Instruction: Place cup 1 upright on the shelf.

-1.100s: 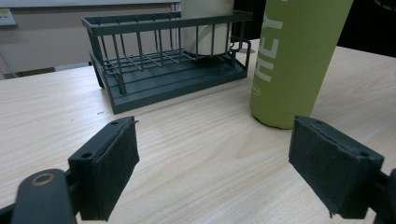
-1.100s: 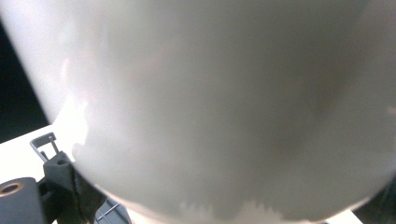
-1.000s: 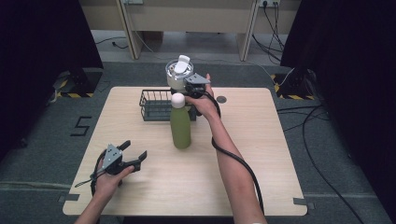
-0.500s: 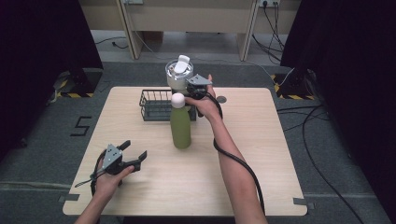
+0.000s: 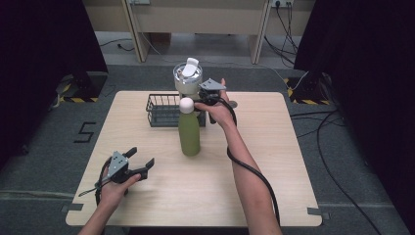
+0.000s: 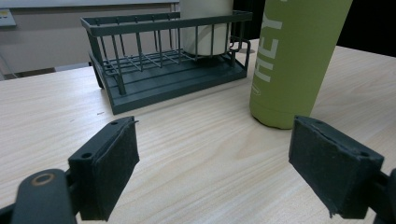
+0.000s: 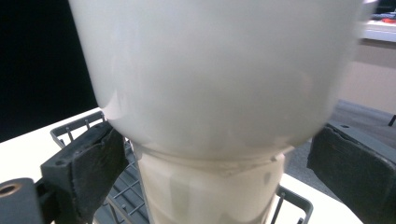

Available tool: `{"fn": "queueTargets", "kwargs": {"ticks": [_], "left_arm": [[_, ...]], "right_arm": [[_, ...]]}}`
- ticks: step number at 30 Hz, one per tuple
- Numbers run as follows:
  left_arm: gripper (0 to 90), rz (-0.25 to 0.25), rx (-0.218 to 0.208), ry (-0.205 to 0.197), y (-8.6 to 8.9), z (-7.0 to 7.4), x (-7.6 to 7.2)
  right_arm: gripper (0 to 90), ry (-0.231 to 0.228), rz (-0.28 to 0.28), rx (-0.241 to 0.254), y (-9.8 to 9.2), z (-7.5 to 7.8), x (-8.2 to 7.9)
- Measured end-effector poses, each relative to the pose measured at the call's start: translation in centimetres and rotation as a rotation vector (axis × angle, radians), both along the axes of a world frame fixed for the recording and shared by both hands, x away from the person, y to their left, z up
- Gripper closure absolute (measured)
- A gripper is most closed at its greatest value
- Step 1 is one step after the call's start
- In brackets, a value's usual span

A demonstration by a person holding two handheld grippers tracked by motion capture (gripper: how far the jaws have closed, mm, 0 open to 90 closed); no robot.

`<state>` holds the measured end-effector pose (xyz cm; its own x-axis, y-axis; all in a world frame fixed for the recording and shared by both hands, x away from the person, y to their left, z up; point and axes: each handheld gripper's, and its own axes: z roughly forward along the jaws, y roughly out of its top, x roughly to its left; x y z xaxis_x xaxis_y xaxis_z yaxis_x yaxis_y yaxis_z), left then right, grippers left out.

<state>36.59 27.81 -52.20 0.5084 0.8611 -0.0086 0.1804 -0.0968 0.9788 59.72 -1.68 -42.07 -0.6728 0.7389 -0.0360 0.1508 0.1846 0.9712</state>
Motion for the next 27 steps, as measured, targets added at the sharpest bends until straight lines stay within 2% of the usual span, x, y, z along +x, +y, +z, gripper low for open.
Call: {"fn": "queueTargets", "kwargs": {"ticks": [9,18,27], "left_arm": [[15.1,-0.002,0.004,0.0,-0.2,0.0,0.0],[14.8,0.003,0.008,-0.001,-0.1,-0.1,0.2],[14.7,-0.001,0.017,-0.007,-0.3,-0.1,0.2]], "right_arm": [[4.0,0.0,-0.001,0.005,-1.1,0.2,-0.6],[6.7,-0.021,-0.043,0.029,-2.9,0.5,-1.6],[7.3,-0.03,-0.088,0.021,-5.2,0.5,-3.2]]}}
